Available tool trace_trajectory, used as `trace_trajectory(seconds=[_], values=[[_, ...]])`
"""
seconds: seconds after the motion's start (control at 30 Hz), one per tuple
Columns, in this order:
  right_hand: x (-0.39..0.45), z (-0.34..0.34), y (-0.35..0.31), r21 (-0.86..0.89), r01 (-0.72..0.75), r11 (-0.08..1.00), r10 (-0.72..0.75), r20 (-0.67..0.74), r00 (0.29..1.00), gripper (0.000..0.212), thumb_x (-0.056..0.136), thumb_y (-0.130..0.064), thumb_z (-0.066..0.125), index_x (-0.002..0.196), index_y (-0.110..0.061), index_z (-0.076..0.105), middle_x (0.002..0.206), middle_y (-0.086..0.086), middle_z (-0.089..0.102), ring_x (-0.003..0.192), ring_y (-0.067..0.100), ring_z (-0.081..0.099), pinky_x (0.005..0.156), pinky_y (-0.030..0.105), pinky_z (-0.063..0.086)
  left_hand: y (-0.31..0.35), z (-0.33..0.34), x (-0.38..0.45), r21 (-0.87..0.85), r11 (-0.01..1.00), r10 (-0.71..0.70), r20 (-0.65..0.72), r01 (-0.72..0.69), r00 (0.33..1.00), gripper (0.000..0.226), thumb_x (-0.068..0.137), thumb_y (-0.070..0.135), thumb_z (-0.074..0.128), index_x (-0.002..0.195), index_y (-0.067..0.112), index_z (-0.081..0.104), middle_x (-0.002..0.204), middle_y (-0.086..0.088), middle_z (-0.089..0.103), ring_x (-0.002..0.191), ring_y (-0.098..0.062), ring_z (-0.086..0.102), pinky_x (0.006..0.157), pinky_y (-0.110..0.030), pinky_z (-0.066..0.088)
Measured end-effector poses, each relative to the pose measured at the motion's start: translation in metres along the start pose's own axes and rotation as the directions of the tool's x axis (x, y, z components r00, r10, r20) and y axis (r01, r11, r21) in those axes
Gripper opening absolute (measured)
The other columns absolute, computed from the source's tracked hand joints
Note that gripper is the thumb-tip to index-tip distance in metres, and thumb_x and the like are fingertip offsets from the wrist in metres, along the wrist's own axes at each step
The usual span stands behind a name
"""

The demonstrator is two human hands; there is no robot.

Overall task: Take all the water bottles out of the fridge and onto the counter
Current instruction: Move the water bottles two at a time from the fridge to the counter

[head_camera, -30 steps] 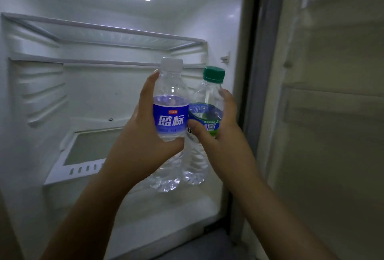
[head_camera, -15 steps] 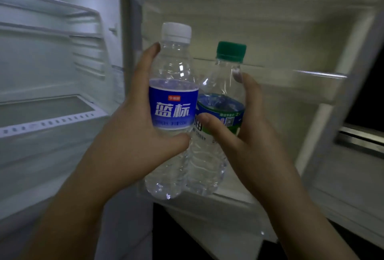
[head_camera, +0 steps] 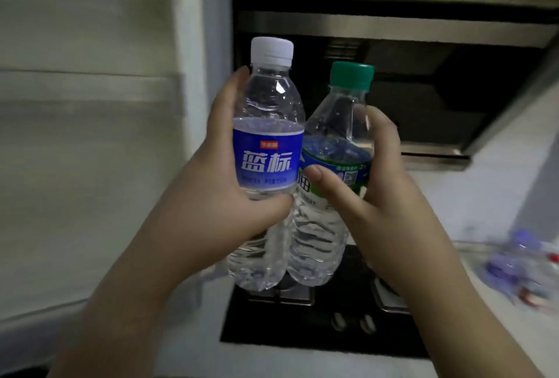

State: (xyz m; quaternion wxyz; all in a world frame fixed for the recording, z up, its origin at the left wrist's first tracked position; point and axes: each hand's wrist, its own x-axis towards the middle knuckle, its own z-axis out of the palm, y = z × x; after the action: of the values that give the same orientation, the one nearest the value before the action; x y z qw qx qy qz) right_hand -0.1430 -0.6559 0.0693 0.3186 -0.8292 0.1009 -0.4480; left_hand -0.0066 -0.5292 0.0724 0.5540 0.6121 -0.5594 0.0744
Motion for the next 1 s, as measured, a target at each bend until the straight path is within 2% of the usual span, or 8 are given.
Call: trace_trajectory(seconds=[0.13,0.27,0.4,0.57,0.67,0.77,0.83,1.0], values=[[-0.004,-0.050,0.036,-0.155,-0.133,0.979,0.112,-0.136,0.984,0.079,0.069,-0.072,0.052,0.138,-0.051,0.020,0.090,-0.045,0.056,0.094,-0.014,0.061,0.074,0.010,0.051,-0.010,0.073,0.038,-0.160,0.986,0.067,0.133,-0.046,0.989,0.111,0.065,0.023,0.078,0.142,0.062,0.008,0.119,0.046,0.050,0.094,0.007,0.066,0.071,-0.023,0.058],[-0.003,-0.091,0.074,-0.245,-0.256,0.935,0.195,-0.247,0.949,0.082,0.069,-0.071,0.052,0.140,-0.050,0.017,0.101,-0.033,0.060,0.097,-0.003,0.065,0.081,0.028,0.056,-0.025,0.146,0.071,-0.303,0.951,0.138,0.217,-0.068,0.966,0.111,0.066,0.021,0.079,0.144,0.058,0.010,0.125,0.044,0.047,0.103,0.007,0.063,0.078,-0.029,0.057],[-0.006,-0.121,0.120,-0.330,-0.342,0.880,0.219,-0.357,0.908,0.077,0.077,-0.066,0.055,0.140,-0.051,0.014,0.098,-0.034,0.060,0.093,-0.004,0.065,0.072,0.011,0.050,-0.039,0.214,0.096,-0.403,0.913,0.182,0.274,-0.059,0.944,0.106,0.066,0.036,0.079,0.142,0.061,0.010,0.126,0.042,0.049,0.105,0.010,0.061,0.077,-0.031,0.053],[-0.022,-0.165,0.172,-0.271,-0.461,0.845,0.315,-0.443,0.839,0.076,0.082,-0.058,0.060,0.141,-0.050,0.014,0.097,-0.035,0.061,0.095,-0.012,0.062,0.073,0.006,0.048,-0.040,0.292,0.115,-0.467,0.884,0.203,0.398,0.007,0.895,0.109,0.060,0.038,0.080,0.140,0.064,0.011,0.126,0.039,0.051,0.104,0.007,0.063,0.077,-0.032,0.053],[-0.035,-0.203,0.195,-0.277,-0.522,0.807,0.357,-0.475,0.804,0.076,0.077,-0.063,0.056,0.138,-0.054,0.011,0.094,-0.039,0.058,0.095,-0.013,0.061,0.077,0.009,0.048,-0.032,0.344,0.122,-0.483,0.873,0.196,0.474,0.067,0.859,0.113,0.058,0.031,0.082,0.138,0.067,0.011,0.120,0.044,0.051,0.098,0.008,0.065,0.068,-0.019,0.055],[-0.048,-0.246,0.221,-0.289,-0.558,0.778,0.378,-0.493,0.783,0.078,0.076,-0.063,0.055,0.138,-0.053,0.009,0.113,-0.024,0.063,0.099,-0.004,0.063,0.085,0.026,0.054,-0.018,0.399,0.123,-0.493,0.864,0.182,0.498,0.104,0.848,0.114,0.059,0.034,0.083,0.137,0.069,0.008,0.110,0.055,0.047,0.095,0.016,0.061,0.061,-0.010,0.051],[-0.058,-0.273,0.237,-0.300,-0.570,0.765,0.387,-0.494,0.779,0.077,0.079,-0.061,0.057,0.139,-0.053,0.009,0.116,-0.019,0.063,0.098,-0.005,0.063,0.082,0.020,0.053,-0.008,0.433,0.121,-0.508,0.851,0.172,0.506,0.131,0.846,0.115,0.061,0.029,0.085,0.136,0.071,0.007,0.114,0.049,0.050,0.097,0.013,0.062,0.068,-0.019,0.055],[-0.081,-0.360,0.280,-0.312,-0.584,0.749,0.423,-0.453,0.785,0.076,0.077,-0.059,0.057,0.138,-0.052,0.011,0.100,-0.033,0.056,0.094,-0.014,0.060,0.074,0.003,0.046,0.030,0.525,0.114,-0.519,0.836,0.140,0.518,0.180,0.844,0.116,0.065,0.018,0.085,0.134,0.072,0.008,0.118,0.041,0.051,0.099,0.007,0.064,0.067,-0.011,0.053]])
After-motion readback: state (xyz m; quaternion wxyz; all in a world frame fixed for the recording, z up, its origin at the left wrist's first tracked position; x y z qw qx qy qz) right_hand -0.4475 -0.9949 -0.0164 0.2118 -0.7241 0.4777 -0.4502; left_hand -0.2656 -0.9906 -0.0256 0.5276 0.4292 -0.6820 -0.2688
